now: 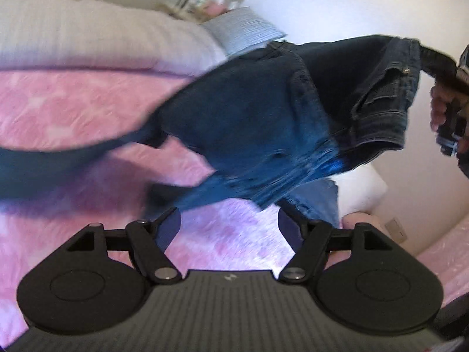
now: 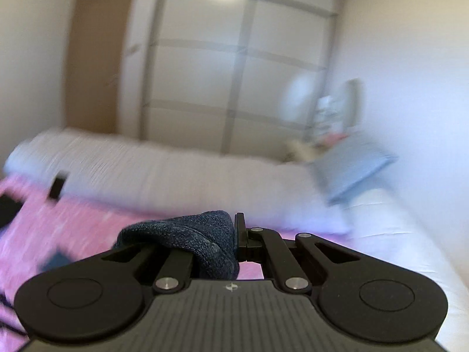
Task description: Fold clothes
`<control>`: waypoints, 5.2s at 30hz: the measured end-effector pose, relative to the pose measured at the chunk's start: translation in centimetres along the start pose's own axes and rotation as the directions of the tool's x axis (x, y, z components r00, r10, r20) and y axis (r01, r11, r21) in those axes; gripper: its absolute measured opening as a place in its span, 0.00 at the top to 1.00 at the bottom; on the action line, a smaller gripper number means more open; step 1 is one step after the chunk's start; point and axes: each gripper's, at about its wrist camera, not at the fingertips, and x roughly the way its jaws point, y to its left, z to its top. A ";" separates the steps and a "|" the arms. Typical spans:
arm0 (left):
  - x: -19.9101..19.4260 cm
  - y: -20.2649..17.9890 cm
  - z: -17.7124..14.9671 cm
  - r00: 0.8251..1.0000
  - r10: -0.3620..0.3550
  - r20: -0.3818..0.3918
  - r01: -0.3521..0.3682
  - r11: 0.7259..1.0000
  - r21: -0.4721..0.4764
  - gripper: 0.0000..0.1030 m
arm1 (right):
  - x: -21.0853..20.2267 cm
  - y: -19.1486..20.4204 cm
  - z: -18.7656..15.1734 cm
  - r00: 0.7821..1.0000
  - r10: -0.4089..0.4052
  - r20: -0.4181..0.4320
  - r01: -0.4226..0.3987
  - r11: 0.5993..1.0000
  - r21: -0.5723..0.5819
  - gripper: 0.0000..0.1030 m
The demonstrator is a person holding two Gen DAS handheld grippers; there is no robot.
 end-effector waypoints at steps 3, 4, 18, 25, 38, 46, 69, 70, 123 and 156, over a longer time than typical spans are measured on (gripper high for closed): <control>-1.0 0.3 0.8 0.999 -0.025 0.026 0.025 0.999 0.021 0.31 | -3.6 -0.9 2.5 0.995 -0.084 0.060 0.082 0.996 0.043 0.98; -1.3 0.9 1.4 0.998 -0.044 0.043 0.042 0.998 0.038 0.31 | -4.1 0.3 3.2 0.993 -0.095 0.068 0.092 0.995 0.043 0.98; -24.4 18.9 -4.5 0.938 0.293 0.185 -0.266 0.951 -0.154 0.27 | -7.8 32.8 6.6 0.999 0.011 0.053 -0.011 1.000 0.006 0.96; -32.7 26.5 -11.5 0.840 0.528 0.125 -0.444 0.801 -0.402 0.26 | 3.0 51.8 -8.7 0.725 0.277 -0.631 -0.528 0.812 -0.250 0.90; -19.8 28.9 -21.6 0.876 0.466 -0.124 -0.383 0.514 -0.768 0.29 | 5.4 49.5 -14.3 0.210 0.431 -0.877 -0.943 0.327 -0.065 0.30; -18.2 24.2 -27.9 0.867 0.494 -0.066 -0.152 0.136 -0.979 0.29 | 13.0 42.8 -10.1 0.169 0.500 -0.849 -0.981 0.169 -0.096 0.19; -10.7 23.7 -24.9 0.944 0.330 -0.023 -0.132 0.311 -0.941 0.70 | 26.5 30.9 -18.4 0.350 0.389 -0.852 -0.829 0.553 -0.088 0.97; -10.8 23.5 -24.4 0.944 0.327 -0.054 -0.175 0.356 -0.918 0.70 | 25.1 28.9 -19.2 0.316 0.331 -0.889 -0.827 0.556 -0.087 0.97; -13.2 20.1 -30.0 0.900 0.408 -0.153 -0.351 0.470 -0.810 0.91 | 24.6 25.5 -17.5 0.036 0.691 -0.722 -0.754 0.493 0.434 0.14; -39.8 24.0 -8.6 0.801 0.537 0.266 -0.482 0.841 -0.247 0.93 | -0.8 35.2 -3.3 0.344 0.910 -0.231 -0.736 0.414 0.536 0.80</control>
